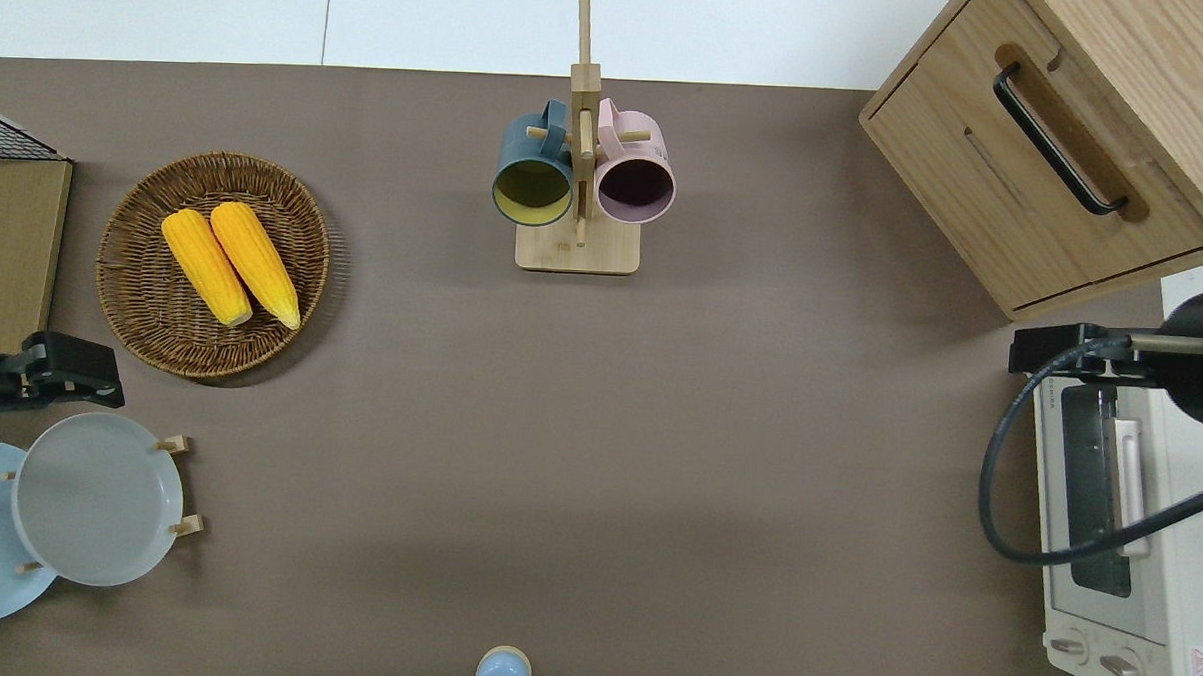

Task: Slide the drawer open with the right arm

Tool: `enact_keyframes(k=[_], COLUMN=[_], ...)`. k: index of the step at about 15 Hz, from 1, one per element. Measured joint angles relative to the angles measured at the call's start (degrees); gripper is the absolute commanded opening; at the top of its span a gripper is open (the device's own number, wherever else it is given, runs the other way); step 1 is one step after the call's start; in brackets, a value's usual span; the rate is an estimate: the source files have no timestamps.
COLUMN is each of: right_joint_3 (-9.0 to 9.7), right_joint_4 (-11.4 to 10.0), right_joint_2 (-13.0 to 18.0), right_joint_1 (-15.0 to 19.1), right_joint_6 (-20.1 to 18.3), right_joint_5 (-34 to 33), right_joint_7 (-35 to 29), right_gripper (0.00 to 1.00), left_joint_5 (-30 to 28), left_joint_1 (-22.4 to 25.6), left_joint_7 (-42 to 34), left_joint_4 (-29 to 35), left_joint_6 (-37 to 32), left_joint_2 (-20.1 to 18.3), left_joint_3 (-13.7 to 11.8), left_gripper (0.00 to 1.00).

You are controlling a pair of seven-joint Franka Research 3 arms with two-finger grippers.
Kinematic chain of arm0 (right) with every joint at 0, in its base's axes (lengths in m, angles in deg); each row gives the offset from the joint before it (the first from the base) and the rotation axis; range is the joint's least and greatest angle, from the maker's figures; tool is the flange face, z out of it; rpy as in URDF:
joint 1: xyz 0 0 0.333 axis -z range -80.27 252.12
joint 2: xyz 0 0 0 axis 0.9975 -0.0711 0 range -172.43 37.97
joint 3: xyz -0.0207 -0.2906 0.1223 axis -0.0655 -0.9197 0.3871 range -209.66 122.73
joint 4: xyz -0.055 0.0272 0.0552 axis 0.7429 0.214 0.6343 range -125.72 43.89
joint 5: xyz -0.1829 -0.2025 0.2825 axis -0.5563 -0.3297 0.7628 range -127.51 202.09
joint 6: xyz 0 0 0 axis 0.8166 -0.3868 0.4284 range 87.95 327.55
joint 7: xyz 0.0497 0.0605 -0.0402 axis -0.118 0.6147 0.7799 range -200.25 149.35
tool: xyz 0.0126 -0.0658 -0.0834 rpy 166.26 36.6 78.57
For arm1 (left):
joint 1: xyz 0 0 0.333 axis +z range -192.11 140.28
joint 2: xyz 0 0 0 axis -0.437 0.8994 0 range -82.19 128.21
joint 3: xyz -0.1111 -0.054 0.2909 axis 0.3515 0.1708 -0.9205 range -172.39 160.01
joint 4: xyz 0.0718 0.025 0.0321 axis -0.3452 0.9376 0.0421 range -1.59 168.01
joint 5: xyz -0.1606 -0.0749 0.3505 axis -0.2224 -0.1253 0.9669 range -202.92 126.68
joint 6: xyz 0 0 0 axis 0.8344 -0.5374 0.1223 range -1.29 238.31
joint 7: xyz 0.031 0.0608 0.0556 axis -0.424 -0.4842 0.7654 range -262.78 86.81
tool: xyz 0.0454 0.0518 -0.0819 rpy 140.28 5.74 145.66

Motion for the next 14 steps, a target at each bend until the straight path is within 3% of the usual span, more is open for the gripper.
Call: enact_keyframes(k=[14], right_joint_3=[-0.45], right_joint_4=[0.0], right_joint_2=[0.0], right_joint_1=[-0.2], right_joint_6=[-0.9], right_joint_5=[0.2], right_joint_7=[0.0], right_gripper=[0.979], left_joint_5=[0.0], left_joint_1=[0.0], left_joint_7=[0.0], left_joint_4=[0.0], left_joint_6=[0.0], left_joint_2=[0.0], left_joint_3=[0.0], left_gripper=[0.99])
